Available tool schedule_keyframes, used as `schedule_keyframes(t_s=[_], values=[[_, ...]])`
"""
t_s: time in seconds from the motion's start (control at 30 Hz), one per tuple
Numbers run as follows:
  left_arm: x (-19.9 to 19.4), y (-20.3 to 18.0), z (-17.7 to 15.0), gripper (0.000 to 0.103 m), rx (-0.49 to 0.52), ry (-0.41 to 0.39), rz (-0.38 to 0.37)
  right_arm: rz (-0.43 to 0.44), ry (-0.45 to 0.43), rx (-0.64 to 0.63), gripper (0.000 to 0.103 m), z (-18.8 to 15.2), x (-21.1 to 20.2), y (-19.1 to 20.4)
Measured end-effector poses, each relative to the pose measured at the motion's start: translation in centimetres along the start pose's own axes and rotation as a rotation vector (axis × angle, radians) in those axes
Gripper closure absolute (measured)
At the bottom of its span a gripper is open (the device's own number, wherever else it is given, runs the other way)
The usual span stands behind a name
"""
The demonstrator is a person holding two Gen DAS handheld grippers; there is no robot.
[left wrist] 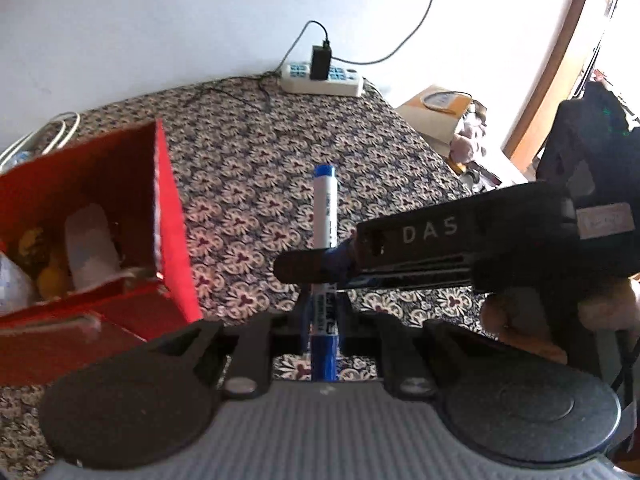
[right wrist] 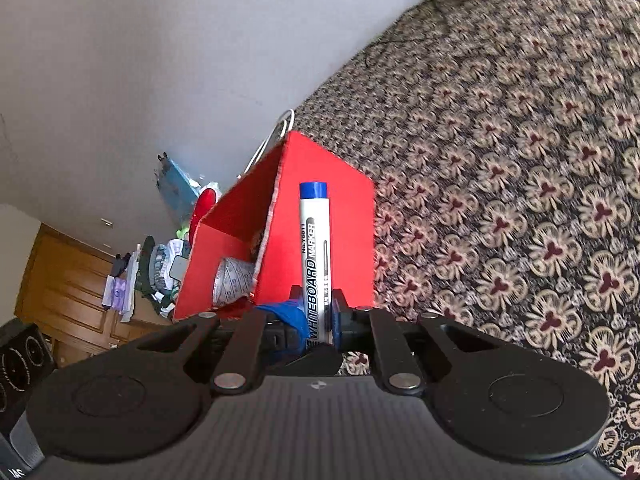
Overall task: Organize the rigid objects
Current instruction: 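Close the right gripper on the marker and lift it upright, then carry the marker with the right gripper over the red box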
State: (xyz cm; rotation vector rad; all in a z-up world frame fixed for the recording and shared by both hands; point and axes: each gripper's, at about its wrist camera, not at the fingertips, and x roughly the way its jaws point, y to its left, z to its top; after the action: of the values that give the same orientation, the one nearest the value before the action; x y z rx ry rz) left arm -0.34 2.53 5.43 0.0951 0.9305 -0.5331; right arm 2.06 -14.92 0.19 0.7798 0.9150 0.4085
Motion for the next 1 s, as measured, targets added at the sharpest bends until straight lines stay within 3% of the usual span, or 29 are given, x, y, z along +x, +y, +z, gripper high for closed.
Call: schedule_keyframes(t_s=[0.2, 0.57, 0.77, 1.0], values=[[-1.5, 1.9, 1.3, 0.094, 0.009, -0.025, 0.0, -0.022, -0.03, -0.028, 0.103, 0.4, 1.2, 3.0], [-5.6, 8.1, 2.4, 0.093, 0.048, -0.075, 0.012, -0.055, -0.092, -0.113, 0.103, -0.9, 7.5, 11.0], [-6.4, 11.6, 2.4, 0.093, 0.064, -0.079, 0.02, -0.088, -0.111, -0.165, 0.103, -1.6, 10.6, 13.3], [-6.9, 14.3, 2.8, 0.093, 0.072, -0.093, 0.004, -0.13, -0.13, -0.208, 0.103, -1.5, 10.9, 14.1]])
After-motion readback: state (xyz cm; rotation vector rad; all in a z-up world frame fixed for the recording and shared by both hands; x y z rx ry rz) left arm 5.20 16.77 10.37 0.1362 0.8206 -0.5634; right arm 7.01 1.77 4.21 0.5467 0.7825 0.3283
